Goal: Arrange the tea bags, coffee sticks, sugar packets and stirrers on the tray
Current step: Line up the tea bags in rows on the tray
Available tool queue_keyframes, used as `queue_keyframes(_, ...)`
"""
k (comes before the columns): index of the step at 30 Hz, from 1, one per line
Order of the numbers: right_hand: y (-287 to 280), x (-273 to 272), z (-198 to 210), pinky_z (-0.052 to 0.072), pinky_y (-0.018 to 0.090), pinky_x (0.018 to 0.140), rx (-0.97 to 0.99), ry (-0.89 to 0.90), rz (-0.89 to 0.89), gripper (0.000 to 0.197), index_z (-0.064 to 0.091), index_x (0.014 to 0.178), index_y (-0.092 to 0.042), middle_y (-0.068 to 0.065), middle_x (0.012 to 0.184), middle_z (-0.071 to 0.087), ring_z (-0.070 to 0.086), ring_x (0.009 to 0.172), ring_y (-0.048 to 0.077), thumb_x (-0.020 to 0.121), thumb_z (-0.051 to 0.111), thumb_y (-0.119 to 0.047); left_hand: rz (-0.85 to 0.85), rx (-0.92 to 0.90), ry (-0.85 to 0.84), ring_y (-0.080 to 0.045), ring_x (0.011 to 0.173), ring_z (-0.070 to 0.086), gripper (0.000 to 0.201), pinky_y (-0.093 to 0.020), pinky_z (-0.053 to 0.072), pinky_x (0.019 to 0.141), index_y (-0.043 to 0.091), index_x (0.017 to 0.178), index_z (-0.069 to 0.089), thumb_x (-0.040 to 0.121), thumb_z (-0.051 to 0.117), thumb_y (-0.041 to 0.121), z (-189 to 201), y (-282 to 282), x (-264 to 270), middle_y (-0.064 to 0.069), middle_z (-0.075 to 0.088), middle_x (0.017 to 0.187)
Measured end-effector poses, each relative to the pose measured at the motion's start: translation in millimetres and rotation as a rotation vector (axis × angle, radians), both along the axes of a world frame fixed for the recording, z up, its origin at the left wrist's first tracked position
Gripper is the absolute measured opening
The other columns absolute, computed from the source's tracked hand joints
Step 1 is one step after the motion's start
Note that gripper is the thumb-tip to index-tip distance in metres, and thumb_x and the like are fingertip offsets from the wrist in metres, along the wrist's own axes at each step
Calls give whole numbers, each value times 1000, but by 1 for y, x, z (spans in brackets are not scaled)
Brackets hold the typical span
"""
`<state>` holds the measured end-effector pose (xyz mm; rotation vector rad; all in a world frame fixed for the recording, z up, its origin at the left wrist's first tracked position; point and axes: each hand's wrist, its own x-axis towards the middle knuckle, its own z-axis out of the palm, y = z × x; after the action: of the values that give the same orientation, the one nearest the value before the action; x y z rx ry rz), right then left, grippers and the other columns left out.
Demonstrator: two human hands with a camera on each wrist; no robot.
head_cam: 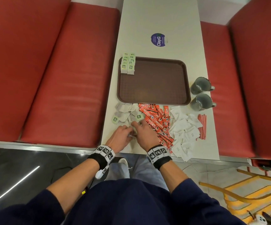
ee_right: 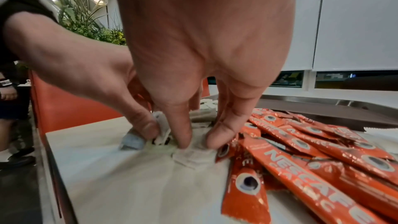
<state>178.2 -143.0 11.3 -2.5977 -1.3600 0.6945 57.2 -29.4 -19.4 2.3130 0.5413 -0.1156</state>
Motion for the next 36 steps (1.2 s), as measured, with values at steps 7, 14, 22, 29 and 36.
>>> queue_keyframes(7,10,6,-1,57,45,74,42,19,-12,37,56,133,-20,16,121,60,71,98,41,100,62,-4,83,-35,-37,-24,93,57,20,-40,48,80,24,103,63,95,77,12,3,15,-2,4,65,95)
queue_keyframes(14,12,20,3,51,38,67,124,79,-106,34,67,122,-26,12,107,68,69,86,37,95,63,-5,189,-194,-99,-16,79,70,28,-37,62,78,29,126,64,106,59,9,8,26,-3,2,55,108)
queue_keyframes(22,1,39,14,58,35,75,329,247,-282,34,75,111,-34,-5,102,83,74,80,16,88,79,-8,77,-117,78,-19,102,58,30,-35,50,93,17,126,58,101,72,26,7,13,-4,3,45,122)
queue_keyframes(29,-2,47,26,52,15,84,468,307,-356,20,79,110,-34,-18,103,80,71,94,-4,94,85,-23,-81,176,150,-31,108,60,33,-46,54,83,11,128,59,101,73,25,-5,-4,-1,-8,55,122)
queue_keyframes(36,-5,54,32,44,3,77,528,370,-398,16,82,111,-26,-19,100,79,68,93,-14,95,86,-27,-79,105,164,-31,118,55,29,-46,49,99,7,131,58,107,64,23,-10,0,2,-10,54,124)
